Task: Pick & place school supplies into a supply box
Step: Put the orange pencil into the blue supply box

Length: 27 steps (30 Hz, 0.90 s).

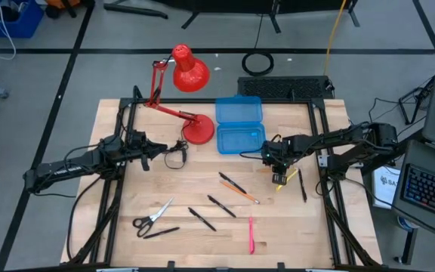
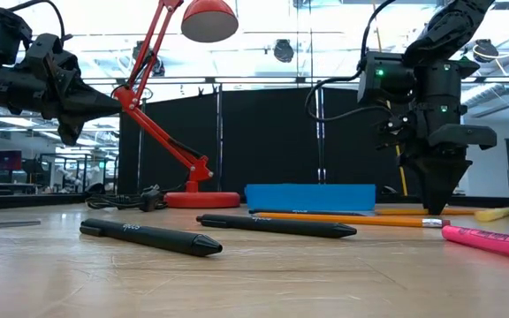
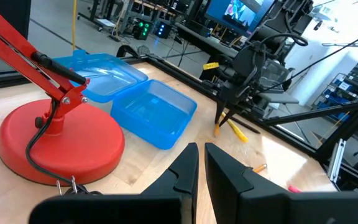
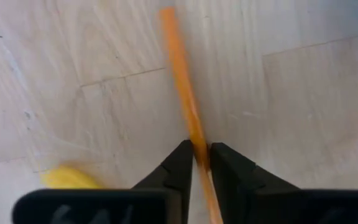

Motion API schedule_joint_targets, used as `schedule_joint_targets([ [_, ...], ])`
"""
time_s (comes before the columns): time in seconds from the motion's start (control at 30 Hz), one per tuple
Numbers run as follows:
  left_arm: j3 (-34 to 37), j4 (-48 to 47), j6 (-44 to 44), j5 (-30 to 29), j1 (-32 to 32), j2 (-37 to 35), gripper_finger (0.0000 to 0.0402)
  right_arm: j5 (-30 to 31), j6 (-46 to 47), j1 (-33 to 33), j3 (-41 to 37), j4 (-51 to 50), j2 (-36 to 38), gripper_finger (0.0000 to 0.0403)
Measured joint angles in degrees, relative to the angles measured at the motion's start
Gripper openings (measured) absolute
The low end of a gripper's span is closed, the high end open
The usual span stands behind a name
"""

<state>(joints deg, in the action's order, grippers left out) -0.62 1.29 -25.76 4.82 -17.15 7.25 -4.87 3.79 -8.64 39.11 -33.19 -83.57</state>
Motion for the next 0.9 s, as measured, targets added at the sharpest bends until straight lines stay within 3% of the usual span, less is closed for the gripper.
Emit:
schedule_joint_targets([
  [0.23, 0.0, -0.02, 0.02, 0.0, 0.0, 0.0, 0.0031, -0.08, -0.01, 0.02, -0.02, 0.05, 0.0, 0.0009],
  [0.9, 0.0, -0.02, 0.02, -0.02, 0.0, 0.0, 0.0031, 0.33, 2.2, 0.02, -0.13, 0.85, 2.32, 0.0001],
])
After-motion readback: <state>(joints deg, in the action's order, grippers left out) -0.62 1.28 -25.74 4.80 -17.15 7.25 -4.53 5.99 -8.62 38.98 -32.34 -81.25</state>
